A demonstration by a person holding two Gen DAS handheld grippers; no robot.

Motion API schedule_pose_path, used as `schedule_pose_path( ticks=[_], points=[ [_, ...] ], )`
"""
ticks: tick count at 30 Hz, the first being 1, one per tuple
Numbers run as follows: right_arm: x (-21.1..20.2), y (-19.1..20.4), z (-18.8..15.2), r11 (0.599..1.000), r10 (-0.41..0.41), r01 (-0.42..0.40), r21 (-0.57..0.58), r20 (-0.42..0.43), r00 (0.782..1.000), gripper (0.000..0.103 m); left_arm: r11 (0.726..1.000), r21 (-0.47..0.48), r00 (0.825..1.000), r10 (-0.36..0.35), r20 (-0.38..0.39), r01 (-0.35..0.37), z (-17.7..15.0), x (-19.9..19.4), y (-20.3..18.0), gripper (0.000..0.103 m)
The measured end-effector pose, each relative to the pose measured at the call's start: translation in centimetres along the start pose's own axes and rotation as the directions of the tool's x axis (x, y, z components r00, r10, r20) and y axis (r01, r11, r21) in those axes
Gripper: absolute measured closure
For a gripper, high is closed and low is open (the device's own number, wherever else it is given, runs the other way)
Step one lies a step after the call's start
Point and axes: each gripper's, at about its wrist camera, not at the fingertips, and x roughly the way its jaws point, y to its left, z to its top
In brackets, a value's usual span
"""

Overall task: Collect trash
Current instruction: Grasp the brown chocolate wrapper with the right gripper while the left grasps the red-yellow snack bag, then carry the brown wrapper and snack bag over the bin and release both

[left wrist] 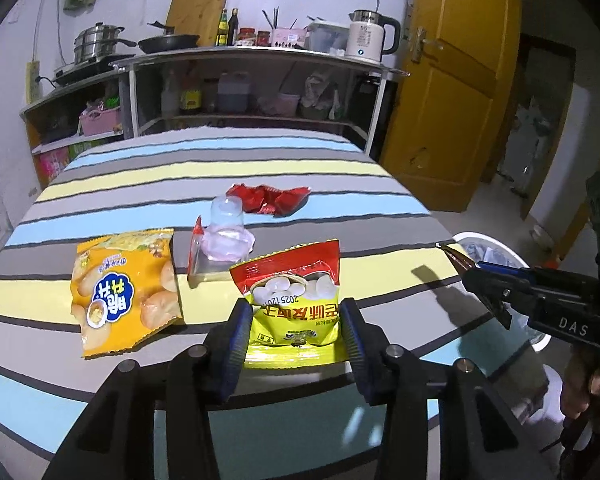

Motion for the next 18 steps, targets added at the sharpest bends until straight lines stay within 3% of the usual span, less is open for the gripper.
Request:
schedule_pose_path(
  ticks=[18],
  points=[
    [-5.9, -1.8, -1.0, 0.998, -0.046, 0.042, 0.041, 0.089, 0.995, 0.082, 0.994, 0.079, 0.995, -0.075, 0.066, 0.07, 2.0, -3.1, -5.0, 0.058]
  ],
)
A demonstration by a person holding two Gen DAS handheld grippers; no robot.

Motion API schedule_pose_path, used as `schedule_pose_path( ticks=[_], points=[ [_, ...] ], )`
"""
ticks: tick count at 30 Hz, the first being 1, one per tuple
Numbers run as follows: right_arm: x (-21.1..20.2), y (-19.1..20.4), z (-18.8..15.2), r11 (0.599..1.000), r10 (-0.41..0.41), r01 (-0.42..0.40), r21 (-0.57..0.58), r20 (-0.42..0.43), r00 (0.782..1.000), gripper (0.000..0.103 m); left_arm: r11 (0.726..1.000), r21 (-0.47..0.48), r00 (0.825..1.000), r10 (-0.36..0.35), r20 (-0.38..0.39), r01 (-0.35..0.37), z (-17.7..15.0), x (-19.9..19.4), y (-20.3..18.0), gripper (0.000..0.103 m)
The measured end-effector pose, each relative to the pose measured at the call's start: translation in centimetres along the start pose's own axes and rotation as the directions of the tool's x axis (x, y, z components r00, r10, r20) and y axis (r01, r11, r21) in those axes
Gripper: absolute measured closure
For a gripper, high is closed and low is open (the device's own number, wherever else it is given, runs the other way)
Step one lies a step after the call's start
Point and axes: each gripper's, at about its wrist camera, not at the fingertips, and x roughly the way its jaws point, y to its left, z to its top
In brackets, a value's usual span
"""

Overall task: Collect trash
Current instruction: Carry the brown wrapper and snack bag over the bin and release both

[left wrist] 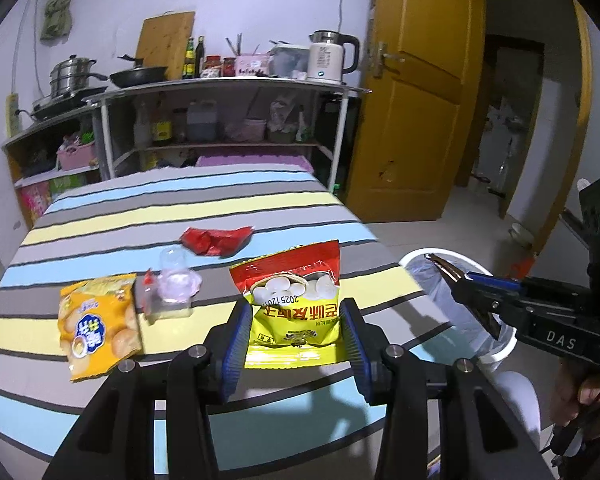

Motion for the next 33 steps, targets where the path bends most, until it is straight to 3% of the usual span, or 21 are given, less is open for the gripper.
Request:
schedule_pose_path(
  ticks=[17, 33],
  points=[
    [-3.0, -5.8, -1.0, 0.992, -0.083, 0.08, 0.098, 0.03, 0.996, 0.082, 0.992, 0.077, 0.995, -0.099, -0.003, 0.099, 2.0, 2.3, -5.9, 0.058],
    [-3.8, -10.9, -2.3, 0.971, -0.152, 0.146, 0.189, 0.018, 0.988, 0.082, 0.971, 0.132, 0.979, -0.194, -0.059, 0.2, 2.7, 6.7, -11.3, 0.058]
  ],
)
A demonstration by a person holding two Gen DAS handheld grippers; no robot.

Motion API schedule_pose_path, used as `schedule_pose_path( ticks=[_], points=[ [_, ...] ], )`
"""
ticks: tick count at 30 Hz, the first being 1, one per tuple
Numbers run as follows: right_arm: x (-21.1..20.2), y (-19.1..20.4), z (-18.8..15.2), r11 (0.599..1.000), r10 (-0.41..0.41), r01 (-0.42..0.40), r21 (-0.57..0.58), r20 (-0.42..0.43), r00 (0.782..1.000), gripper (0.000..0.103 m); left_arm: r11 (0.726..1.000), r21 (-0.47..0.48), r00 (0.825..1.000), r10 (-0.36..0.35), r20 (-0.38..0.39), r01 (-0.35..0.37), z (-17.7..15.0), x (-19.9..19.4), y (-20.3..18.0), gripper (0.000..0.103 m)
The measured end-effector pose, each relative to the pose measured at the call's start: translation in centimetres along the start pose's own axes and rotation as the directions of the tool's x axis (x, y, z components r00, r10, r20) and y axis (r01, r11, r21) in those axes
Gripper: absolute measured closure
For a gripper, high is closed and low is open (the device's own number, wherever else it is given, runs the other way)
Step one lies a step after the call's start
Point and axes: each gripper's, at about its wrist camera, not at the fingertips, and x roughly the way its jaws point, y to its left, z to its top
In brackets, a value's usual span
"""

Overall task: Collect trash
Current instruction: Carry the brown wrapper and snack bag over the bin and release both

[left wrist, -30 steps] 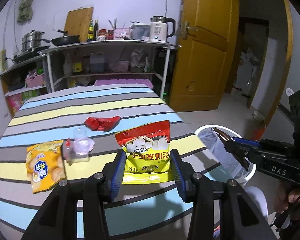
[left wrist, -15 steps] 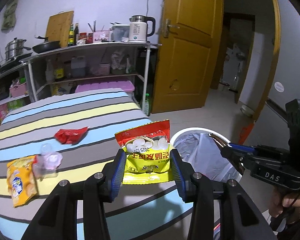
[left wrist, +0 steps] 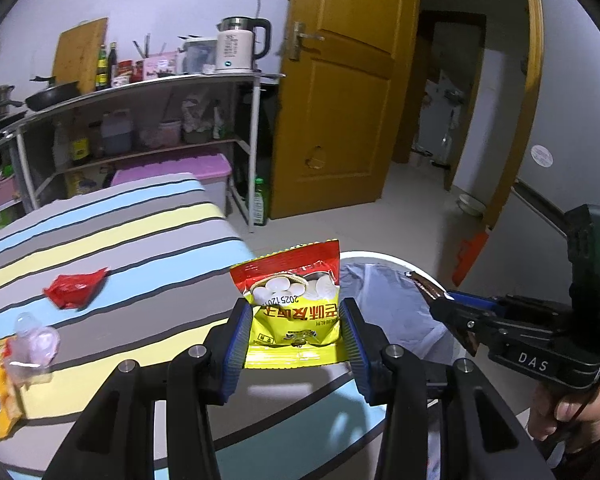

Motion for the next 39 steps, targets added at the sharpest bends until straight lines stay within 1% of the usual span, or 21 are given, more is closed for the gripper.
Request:
schedule_pose_path(
  ticks=[12, 20, 29, 31, 32, 39],
  points=[
    [1.3, -3.3, -0.3, 0.998, -0.041, 0.042, 0.055, -0.024, 0.999, 0.082, 0.997, 0.047, 0.996, -0.063, -0.063, 0.066, 0.7, 4.9, -3.0, 0.058],
    [2.4, -4.2, -0.4, 0.996, -0.054, 0.057, 0.074, -0.042, 0.998, 0.082, 0.995, 0.058, 0.992, -0.074, -0.104, 0.08, 0.8, 7.1, -3.7, 0.058],
    [3.0, -4.9, -0.6, 0.992, -0.084, 0.09, 0.086, -0.066, 0.994, 0.081, 0.992, 0.052, 0.985, -0.103, -0.135, 0.111, 1.1, 8.3, -4.0, 0.058],
    [3.0, -4.7, -0.5, 0.992, -0.088, 0.093, 0.081, -0.062, 0.994, 0.075, 0.992, 0.046, 0.985, -0.113, -0.133, 0.12, 1.0, 8.2, -4.0, 0.057],
    [2.9, -4.7, -0.5, 0.992, -0.088, 0.093, 0.081, -0.059, 0.994, 0.07, 0.992, 0.044, 0.985, -0.115, -0.131, 0.121, 1.0, 8.1, -4.0, 0.057],
    [2.2, -4.3, -0.4, 0.994, -0.083, 0.086, 0.07, -0.038, 0.996, 0.069, 0.992, 0.013, 0.988, -0.125, -0.097, 0.126, 0.9, 6.8, -3.1, 0.057]
  ],
)
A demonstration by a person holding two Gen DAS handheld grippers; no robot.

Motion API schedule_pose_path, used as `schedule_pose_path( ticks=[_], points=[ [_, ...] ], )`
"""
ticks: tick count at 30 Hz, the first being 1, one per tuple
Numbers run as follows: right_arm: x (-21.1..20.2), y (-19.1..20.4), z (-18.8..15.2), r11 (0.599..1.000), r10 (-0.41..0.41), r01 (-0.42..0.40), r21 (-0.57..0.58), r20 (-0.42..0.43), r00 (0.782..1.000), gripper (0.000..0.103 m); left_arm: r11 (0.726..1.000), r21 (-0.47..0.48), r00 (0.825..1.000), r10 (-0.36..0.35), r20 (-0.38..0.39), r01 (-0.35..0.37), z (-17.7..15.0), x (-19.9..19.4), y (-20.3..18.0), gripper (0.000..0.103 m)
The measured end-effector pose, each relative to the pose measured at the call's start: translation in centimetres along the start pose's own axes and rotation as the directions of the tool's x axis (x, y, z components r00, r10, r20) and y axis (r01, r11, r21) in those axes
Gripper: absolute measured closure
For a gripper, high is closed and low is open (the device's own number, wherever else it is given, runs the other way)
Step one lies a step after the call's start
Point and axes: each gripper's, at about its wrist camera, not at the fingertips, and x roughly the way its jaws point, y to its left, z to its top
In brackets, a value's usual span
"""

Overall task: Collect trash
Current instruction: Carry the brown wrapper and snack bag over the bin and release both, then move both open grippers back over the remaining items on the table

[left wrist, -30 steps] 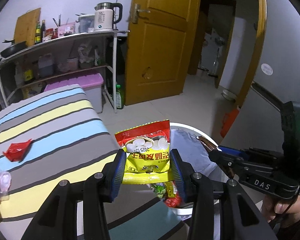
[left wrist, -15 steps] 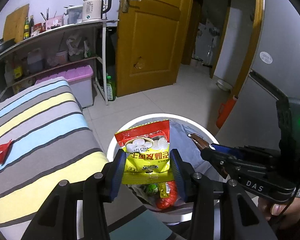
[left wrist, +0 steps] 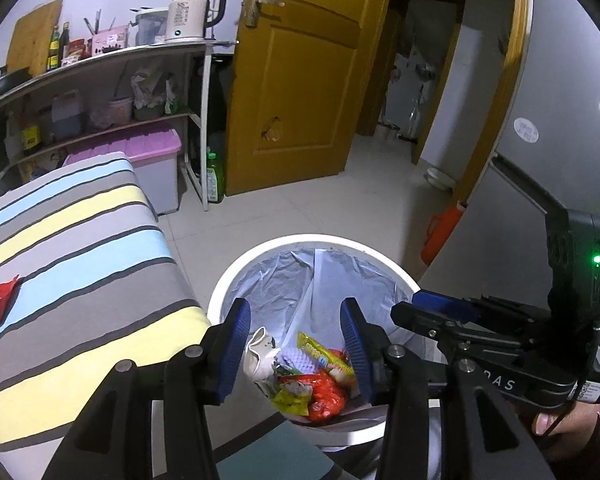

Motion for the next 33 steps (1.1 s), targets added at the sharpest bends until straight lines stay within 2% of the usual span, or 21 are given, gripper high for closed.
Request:
schedule_pose_path(
  ticks=[10, 21, 28, 33],
  points=[
    [-2.4, 2.0, 0.1, 0.999, 0.034, -0.032, -0.035, 0.047, 0.998, 0.069, 0.997, -0.053, 0.996, 0.054, 0.067, -0.051, -1.0, -4.0, 1.4, 0.057],
    [-4.3, 7.5, 0.2, 0.986, 0.105, -0.096, -0.134, 0.068, 0.992, 0.069, 0.986, -0.124, 0.982, 0.128, 0.138, -0.112, -3.1, -9.8, 4.8, 0.057],
    [-4.2, 11.2, -0.3, 0.97, 0.161, -0.148, -0.194, 0.05, 0.986, 0.069, 0.962, -0.189, 0.96, 0.228, 0.161, -0.196, -4.8, -13.4, 7.8, 0.057],
    [-3.8, 13.5, -1.1, 0.956, 0.2, -0.19, -0.223, 0.024, 0.979, 0.069, 0.946, -0.231, 0.948, 0.27, 0.166, -0.229, -6.1, -15.6, 9.8, 0.057]
  ],
)
